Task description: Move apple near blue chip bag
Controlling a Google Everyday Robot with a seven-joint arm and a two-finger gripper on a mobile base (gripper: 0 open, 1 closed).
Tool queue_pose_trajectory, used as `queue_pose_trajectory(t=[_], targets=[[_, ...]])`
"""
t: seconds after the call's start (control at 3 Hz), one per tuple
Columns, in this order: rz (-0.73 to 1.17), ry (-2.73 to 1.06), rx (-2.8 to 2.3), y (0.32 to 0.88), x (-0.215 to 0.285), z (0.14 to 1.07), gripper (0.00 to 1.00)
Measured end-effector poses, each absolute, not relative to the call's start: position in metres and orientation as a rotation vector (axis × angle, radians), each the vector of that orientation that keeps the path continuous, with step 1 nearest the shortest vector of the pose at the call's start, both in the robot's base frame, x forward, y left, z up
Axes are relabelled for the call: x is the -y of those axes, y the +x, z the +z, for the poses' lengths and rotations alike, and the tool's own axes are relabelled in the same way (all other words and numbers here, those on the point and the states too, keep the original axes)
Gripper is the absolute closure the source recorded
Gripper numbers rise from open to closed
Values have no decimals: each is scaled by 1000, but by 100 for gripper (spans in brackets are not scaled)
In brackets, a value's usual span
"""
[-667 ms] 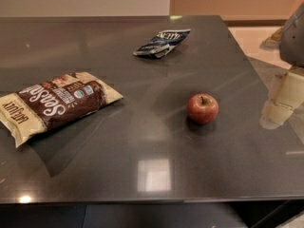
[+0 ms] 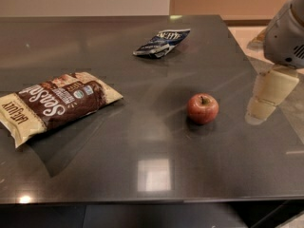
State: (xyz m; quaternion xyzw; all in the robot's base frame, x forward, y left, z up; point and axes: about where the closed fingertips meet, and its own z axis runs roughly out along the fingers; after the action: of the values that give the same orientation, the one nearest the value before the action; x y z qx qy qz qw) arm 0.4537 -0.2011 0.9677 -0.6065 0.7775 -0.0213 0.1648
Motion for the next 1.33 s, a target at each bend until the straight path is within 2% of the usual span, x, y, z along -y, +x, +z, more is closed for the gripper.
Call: queue_pose_trajectory(t=[0.67, 1.33], targets=[[42, -1764, -2162, 483, 156, 927, 0], [90, -1796, -2175, 497, 144, 884, 0]])
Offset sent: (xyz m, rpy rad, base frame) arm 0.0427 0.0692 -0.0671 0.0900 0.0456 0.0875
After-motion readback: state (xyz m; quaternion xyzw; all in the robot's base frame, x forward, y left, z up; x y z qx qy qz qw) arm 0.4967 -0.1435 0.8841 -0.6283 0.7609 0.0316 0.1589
